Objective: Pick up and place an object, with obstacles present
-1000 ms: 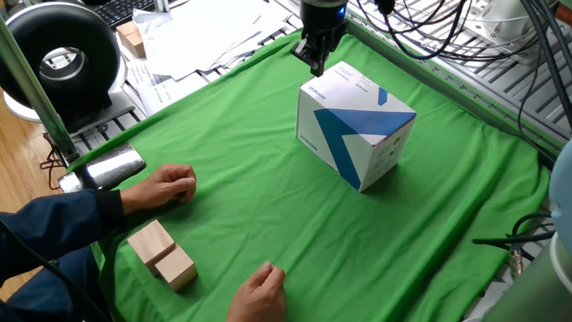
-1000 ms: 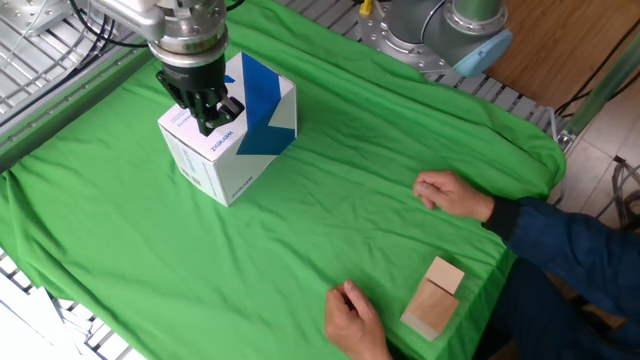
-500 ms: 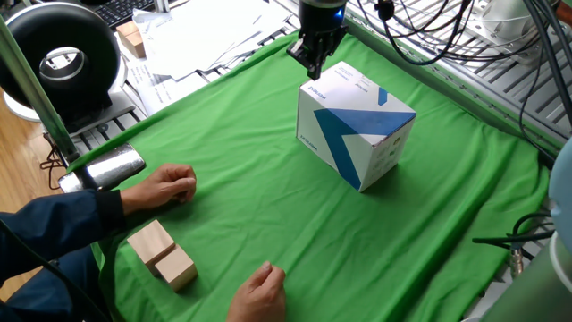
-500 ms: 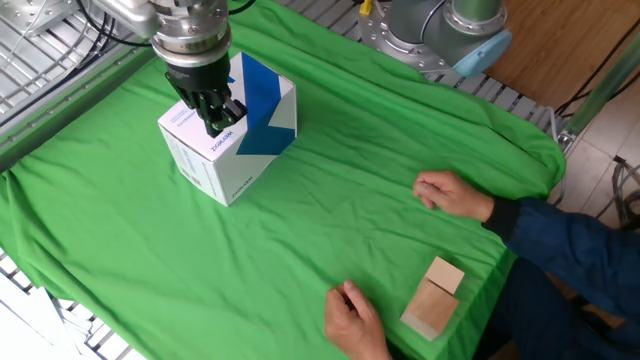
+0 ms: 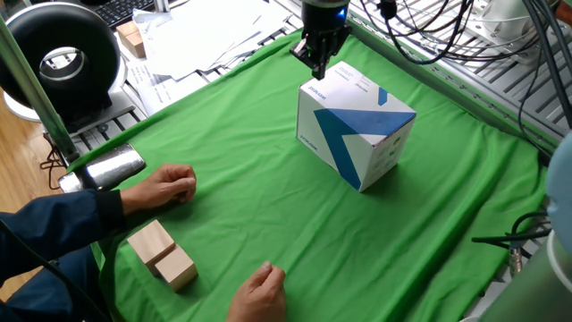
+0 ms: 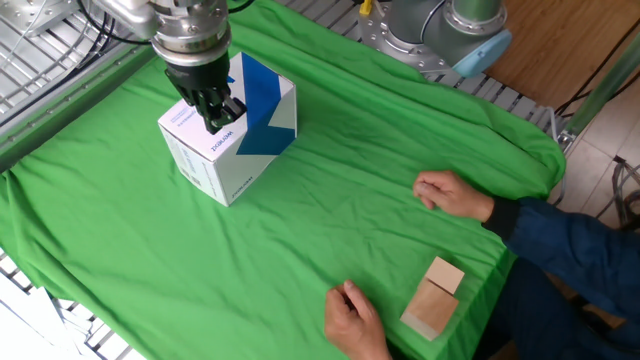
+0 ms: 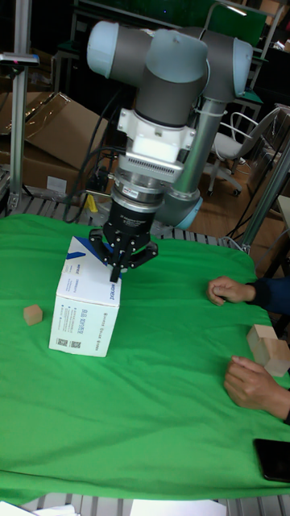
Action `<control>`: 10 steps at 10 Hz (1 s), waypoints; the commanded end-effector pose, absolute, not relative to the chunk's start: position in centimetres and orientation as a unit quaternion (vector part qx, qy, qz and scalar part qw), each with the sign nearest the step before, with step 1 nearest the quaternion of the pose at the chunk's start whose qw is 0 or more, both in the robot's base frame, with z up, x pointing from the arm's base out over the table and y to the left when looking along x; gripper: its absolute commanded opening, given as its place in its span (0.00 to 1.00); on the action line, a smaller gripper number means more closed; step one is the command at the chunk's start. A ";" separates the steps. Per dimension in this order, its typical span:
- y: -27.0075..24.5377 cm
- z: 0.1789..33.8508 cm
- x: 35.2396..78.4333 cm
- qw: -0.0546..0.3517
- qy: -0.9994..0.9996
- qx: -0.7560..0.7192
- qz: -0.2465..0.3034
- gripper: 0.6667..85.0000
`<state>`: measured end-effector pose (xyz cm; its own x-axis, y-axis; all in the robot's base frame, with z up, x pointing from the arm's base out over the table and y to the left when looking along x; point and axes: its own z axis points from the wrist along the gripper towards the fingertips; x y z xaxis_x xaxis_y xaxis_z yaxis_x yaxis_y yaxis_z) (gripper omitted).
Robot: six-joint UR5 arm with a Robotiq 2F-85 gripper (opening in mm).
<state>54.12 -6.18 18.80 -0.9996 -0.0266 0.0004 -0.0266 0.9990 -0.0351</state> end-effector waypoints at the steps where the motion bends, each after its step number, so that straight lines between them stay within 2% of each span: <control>1: -11.9 19.5 54.3 -0.008 0.998 -0.060 -0.024 0.01; 3: -17.1 18.3 54.8 0.000 0.995 -0.095 -0.044 0.01; 5: -19.8 16.3 55.0 0.006 0.992 -0.115 -0.042 0.01; 8: -19.6 12.6 55.2 0.015 0.989 -0.143 -0.017 0.01; 10: -19.0 10.8 54.9 0.015 0.990 -0.141 -0.023 0.01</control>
